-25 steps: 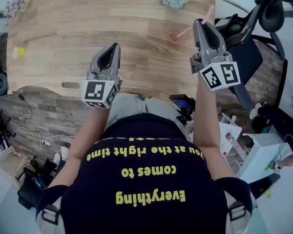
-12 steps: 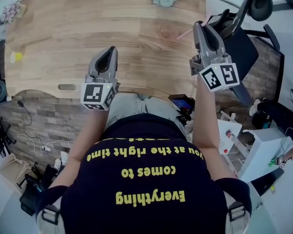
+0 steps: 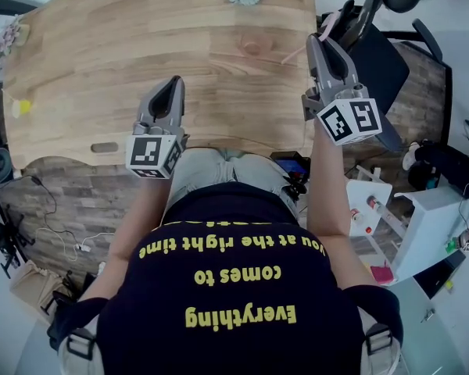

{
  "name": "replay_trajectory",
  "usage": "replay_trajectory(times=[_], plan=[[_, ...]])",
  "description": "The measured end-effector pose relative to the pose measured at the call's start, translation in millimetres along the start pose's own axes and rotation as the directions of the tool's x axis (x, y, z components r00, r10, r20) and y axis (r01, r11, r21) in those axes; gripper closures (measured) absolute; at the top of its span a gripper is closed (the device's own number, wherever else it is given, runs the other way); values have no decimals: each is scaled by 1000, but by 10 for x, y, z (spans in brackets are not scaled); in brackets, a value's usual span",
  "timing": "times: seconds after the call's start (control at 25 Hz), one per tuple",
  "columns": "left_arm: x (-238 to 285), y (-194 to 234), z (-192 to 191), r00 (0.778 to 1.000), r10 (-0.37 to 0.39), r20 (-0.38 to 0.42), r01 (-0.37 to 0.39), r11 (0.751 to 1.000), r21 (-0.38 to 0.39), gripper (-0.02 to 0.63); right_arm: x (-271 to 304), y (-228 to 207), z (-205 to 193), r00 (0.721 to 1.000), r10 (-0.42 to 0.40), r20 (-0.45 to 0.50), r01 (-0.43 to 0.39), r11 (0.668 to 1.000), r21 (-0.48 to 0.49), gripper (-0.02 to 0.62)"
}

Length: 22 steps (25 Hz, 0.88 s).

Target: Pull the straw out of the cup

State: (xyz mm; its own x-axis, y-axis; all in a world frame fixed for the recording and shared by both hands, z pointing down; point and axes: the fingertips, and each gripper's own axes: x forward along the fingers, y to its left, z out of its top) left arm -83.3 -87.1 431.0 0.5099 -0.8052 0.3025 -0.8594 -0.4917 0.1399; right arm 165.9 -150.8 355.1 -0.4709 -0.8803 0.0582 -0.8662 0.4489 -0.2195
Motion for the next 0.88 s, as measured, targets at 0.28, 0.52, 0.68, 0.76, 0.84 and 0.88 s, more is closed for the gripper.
replay_trajectory(times=[0.28,0.52,0.68,0.76,0.84,0.88], plan=[[89,-67,6,999,-48,-10,48,999,-1,606,-107,-84,-268,998,-34,-58,40,995,91,561],[159,-78,-10,997,-72,-22,72,997,-3,606,-126,-160,-541,990,-46,-134,66,986,153,562],[212,-69,-9,996,-81,-24,81,997,-5,606,-103,-179,-751,978,-30,-209,73,977,200,562],[243,-59,-12,996,-81,-26,81,997,-6,606,-95,-199,-851,970,-26,-240,79,974,214,562],[269,-44,-17,996,-79,-29,79,997,-7,606,-90,-223,-942,963,-24,-267,85,972,220,563],[280,-35,-24,996,-78,-31,77,997,-9,606,-87,-235,-986,960,-23,-279,88,971,224,563]])
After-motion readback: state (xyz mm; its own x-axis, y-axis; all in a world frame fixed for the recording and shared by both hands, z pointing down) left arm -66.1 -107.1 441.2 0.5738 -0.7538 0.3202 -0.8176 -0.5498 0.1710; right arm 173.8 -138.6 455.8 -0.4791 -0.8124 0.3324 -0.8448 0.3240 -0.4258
